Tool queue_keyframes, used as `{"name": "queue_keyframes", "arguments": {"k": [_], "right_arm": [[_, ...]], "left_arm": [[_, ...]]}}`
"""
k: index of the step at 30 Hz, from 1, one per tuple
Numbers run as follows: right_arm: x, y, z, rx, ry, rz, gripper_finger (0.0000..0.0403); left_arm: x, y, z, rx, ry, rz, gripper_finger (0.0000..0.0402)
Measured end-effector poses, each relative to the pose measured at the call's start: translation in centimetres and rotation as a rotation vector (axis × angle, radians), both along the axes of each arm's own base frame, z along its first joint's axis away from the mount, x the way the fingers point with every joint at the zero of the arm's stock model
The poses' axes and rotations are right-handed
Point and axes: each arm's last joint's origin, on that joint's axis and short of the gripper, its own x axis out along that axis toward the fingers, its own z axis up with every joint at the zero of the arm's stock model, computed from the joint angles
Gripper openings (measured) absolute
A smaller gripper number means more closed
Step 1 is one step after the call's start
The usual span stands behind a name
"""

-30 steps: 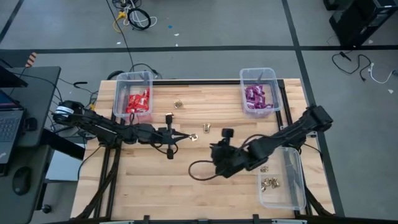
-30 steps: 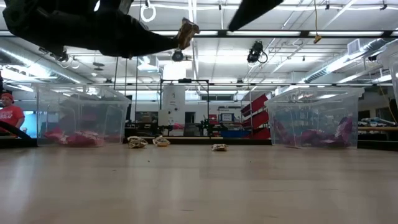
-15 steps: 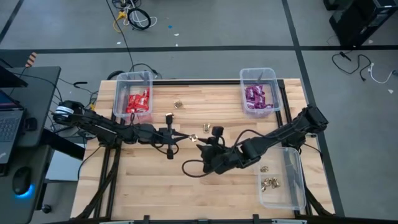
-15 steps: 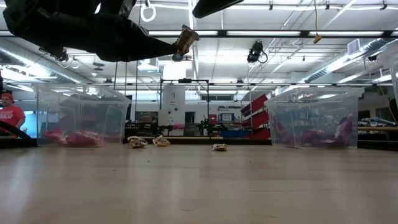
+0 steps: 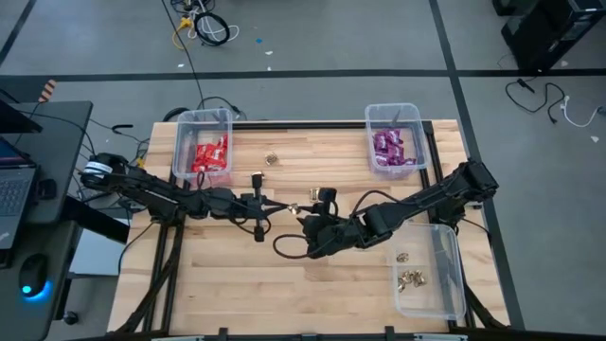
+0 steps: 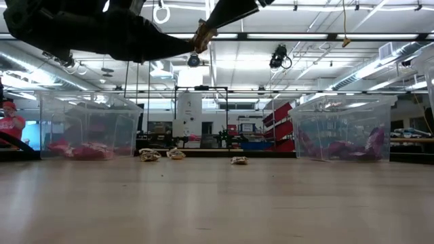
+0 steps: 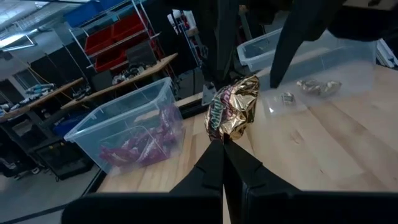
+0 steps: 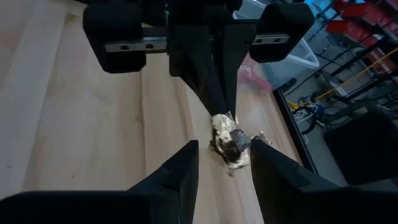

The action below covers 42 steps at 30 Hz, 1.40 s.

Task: Sort candy
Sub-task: Put the yellow candy into the bottom right transparent bin

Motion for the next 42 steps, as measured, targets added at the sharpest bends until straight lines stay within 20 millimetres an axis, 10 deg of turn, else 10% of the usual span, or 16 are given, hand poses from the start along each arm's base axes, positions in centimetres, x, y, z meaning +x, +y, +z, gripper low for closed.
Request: {"name": "queue_keyframes", "arguments": {"k": [42], "right_arm": [[0.25,-0.70,-0.10,0.016,0.021,0.019,0.0012]], "left_arm": [[0.01,0.08,-0.09,0.002,0.011,0.033,0.0007]]}}
